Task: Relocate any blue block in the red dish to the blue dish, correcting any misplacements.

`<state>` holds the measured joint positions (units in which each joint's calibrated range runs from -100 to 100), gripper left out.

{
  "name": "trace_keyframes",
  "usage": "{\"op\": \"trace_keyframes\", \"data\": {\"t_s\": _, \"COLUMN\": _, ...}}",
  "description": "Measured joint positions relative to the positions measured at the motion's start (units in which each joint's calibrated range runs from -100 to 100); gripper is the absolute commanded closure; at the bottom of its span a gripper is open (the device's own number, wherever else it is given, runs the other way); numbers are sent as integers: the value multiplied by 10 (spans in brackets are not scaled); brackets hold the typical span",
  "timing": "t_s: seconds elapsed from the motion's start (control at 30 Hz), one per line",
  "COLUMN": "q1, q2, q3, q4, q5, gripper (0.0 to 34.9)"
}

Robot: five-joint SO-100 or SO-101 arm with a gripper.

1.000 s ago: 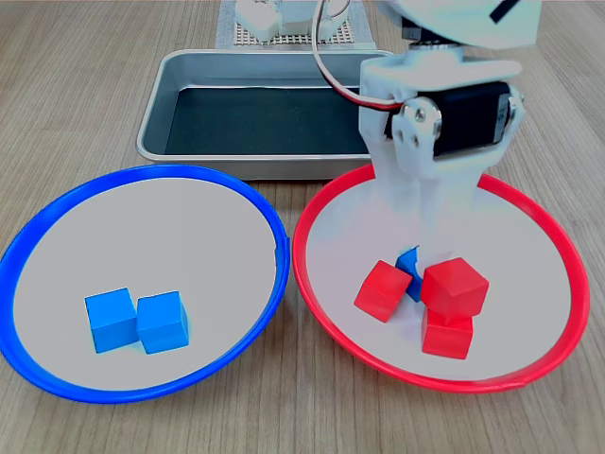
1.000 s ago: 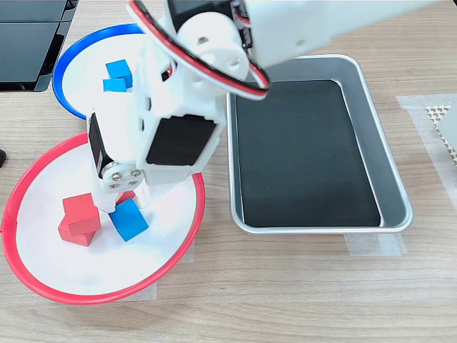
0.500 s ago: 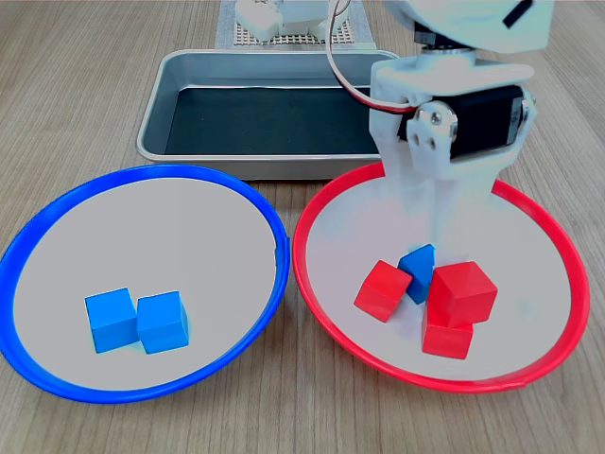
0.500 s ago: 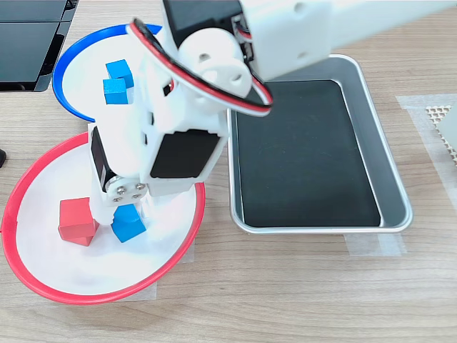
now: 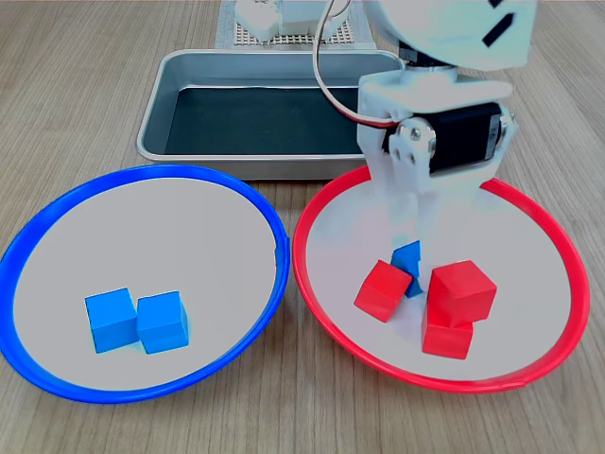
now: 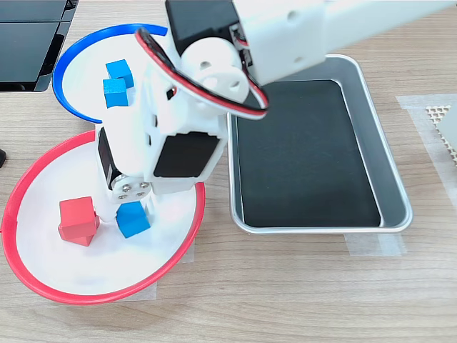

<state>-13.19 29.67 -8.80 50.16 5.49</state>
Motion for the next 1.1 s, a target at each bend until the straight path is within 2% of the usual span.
{"op": "trace_keyframes", "data": {"t_s": 0.2, "q1": 1, "q2": -2, "q3": 22, "q4": -11, "q5": 0, "gripper": 257}}
{"op": "trace_keyframes", "data": {"t_s": 0.37, "q1": 2, "q2": -6, "q3": 34, "q4": -14, "q5": -2, "gripper": 324}}
{"op": "trace_keyframes", "data": {"t_s": 0.47, "q1": 2, "q2": -6, "q3": 34, "q4": -14, "q5": -2, "gripper": 348}}
{"op": "trace_keyframes", "data": {"t_s": 1.1, "q1": -12, "q2": -61, "q3": 44, "q4": 10, "q5": -14, "gripper": 349}}
